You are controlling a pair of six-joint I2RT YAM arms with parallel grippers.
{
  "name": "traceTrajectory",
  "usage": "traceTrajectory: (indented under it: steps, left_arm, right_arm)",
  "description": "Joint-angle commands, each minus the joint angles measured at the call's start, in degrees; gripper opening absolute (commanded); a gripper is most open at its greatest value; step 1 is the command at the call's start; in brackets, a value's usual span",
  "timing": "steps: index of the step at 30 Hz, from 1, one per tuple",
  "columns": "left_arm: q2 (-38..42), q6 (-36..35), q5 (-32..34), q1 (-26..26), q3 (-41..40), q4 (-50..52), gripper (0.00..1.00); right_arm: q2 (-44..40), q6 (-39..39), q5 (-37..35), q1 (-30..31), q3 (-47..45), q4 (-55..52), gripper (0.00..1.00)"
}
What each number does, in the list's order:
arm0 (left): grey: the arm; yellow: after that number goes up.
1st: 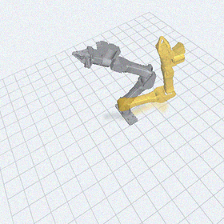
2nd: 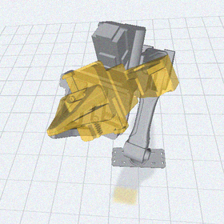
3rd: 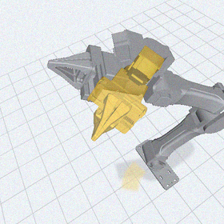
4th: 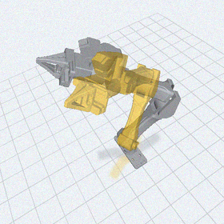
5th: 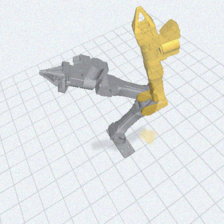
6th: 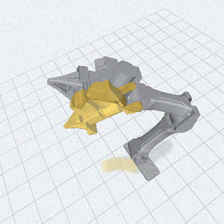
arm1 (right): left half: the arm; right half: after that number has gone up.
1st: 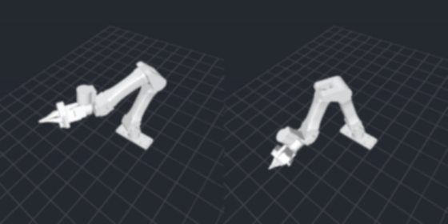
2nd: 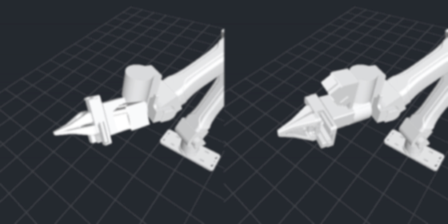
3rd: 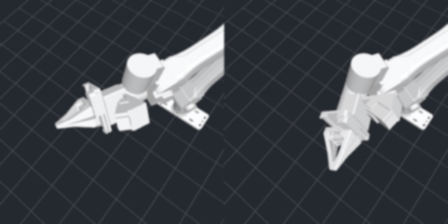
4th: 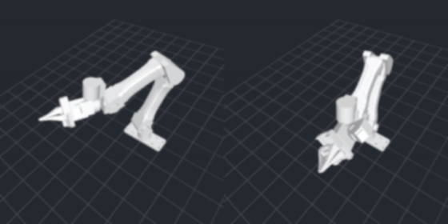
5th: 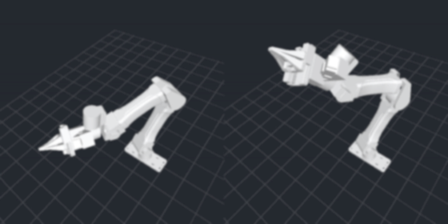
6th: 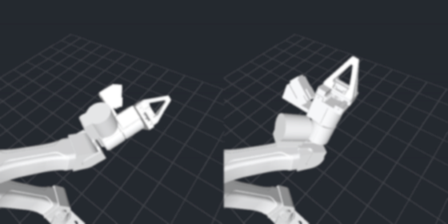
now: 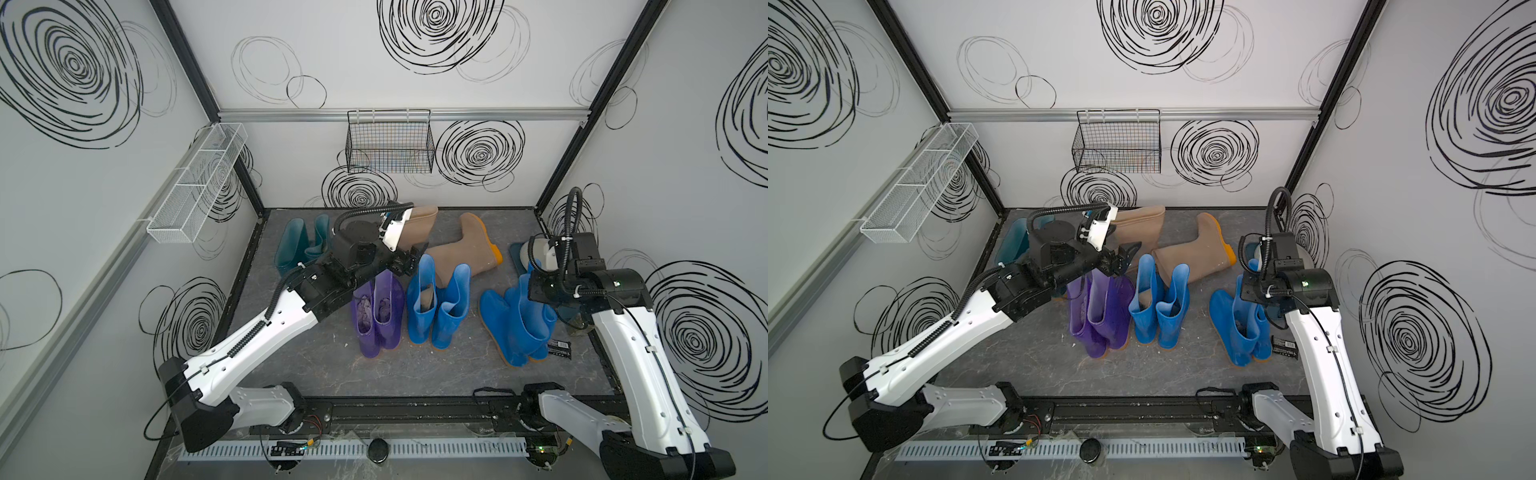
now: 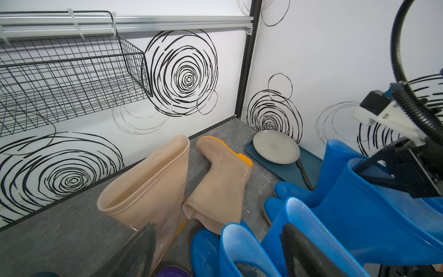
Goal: Match and arrange rain boots in pairs
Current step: Pair a pair of rain boots at the center of the board.
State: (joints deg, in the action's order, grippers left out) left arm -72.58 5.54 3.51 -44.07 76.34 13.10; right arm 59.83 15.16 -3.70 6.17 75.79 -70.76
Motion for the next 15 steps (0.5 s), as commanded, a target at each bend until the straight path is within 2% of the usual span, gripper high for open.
traceTrajectory:
  steps: [1, 8, 15]
  left_arm:
    - [1.03, 0.17, 0.00, 0.73, -0.92, -3.00, 0.85]
    - [1.48, 0.39, 0.11, 1.97, -1.62, -2.87, 0.85]
    - [0.93, 0.22, 0.42, 3.64, -1.39, -2.01, 0.85]
  right_arm:
    - [-1.56, 0.26, 1.98, -1.34, -1.11, 7.69, 0.00]
    - [0.38, 3.34, 7.46, -4.06, -1.26, 11.34, 0.00]
    - [2.04, 4.57, 9.42, -4.59, -0.91, 12.54, 0.00]
